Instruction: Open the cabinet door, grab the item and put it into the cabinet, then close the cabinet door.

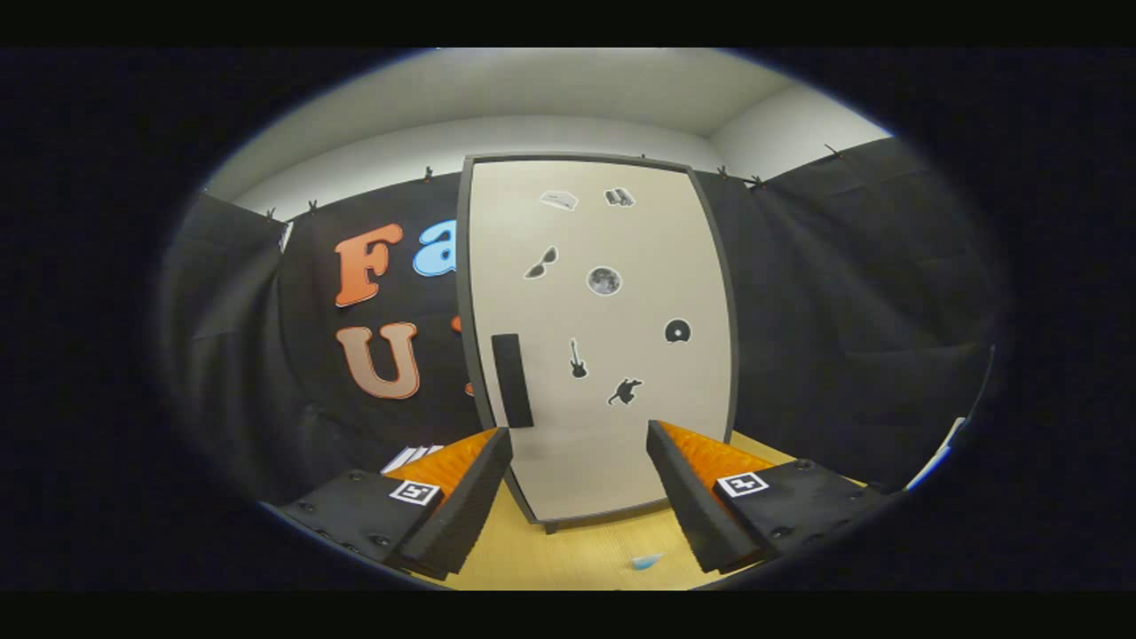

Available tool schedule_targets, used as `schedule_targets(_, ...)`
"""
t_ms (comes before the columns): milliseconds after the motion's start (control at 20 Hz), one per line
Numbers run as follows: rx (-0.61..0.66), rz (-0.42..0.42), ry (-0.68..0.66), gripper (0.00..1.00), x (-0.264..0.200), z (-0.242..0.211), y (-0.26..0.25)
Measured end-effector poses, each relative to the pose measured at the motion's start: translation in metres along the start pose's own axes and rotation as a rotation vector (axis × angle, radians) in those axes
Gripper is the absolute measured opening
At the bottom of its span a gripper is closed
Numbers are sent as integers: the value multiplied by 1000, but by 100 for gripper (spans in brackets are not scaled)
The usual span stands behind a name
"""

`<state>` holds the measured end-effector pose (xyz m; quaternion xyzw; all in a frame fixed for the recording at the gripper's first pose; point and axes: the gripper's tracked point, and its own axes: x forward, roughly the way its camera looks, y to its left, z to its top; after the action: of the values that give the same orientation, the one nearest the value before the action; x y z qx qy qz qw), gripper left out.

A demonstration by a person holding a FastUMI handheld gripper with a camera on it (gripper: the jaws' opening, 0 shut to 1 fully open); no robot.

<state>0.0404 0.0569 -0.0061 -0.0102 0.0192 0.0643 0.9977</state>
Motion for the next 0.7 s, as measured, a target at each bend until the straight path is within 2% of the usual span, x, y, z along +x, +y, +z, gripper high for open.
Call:
schedule_targets(300,-40,105,64,98,50,-13,45)
schedule_targets(600,-60,92,76,95,116,-17,59)
schedule_targets(700,-62,77,80,87,134,-16,57)
